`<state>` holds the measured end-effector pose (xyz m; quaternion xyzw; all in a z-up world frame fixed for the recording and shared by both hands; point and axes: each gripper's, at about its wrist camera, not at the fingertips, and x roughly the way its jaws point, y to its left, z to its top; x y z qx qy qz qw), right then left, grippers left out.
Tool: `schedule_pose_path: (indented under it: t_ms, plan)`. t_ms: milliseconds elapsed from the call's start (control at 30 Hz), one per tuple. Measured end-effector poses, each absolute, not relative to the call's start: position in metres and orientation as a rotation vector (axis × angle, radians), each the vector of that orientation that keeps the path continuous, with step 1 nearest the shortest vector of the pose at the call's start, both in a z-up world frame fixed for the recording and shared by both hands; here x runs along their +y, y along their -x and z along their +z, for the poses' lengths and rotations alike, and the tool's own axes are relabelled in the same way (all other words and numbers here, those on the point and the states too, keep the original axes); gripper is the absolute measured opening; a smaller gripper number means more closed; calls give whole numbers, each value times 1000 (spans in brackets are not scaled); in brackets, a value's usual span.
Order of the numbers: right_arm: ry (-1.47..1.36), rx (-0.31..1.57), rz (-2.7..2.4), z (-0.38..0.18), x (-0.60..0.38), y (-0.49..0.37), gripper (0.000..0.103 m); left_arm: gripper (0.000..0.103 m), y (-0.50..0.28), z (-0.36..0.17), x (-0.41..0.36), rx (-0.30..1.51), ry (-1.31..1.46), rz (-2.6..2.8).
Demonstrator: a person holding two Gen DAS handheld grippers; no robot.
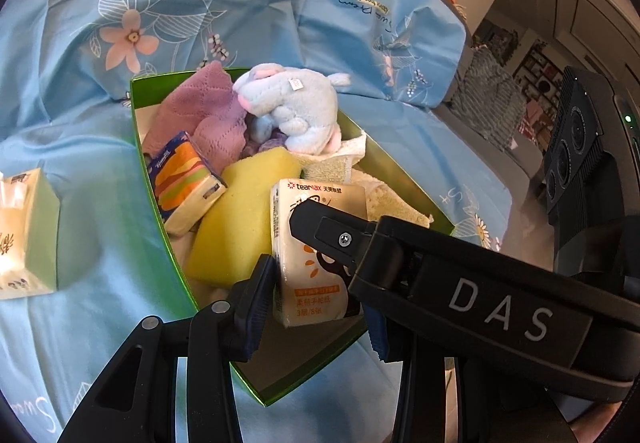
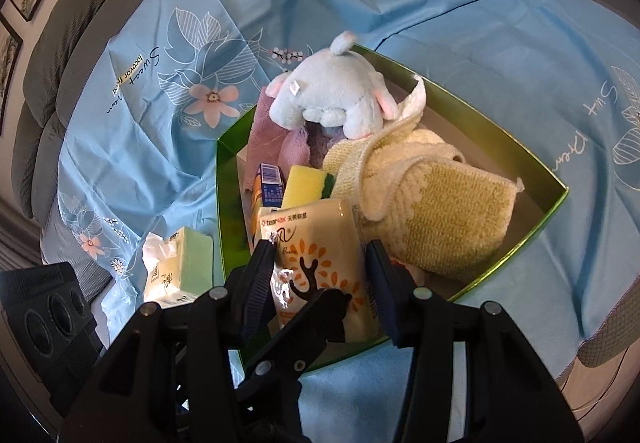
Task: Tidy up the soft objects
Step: 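Carry the tree-print pack with the right gripper into the green box, then open the right gripper to release the tree-print pack in the box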
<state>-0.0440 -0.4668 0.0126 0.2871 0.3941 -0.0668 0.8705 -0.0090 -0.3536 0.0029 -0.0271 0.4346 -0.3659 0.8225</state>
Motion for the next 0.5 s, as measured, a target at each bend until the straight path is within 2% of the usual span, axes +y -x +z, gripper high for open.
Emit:
schedule_pose_path:
  t_ms: [500]
  plan:
    - [-622, 826, -151, 11, -469, 46, 48, 42, 7, 1, -359, 965, 29, -742]
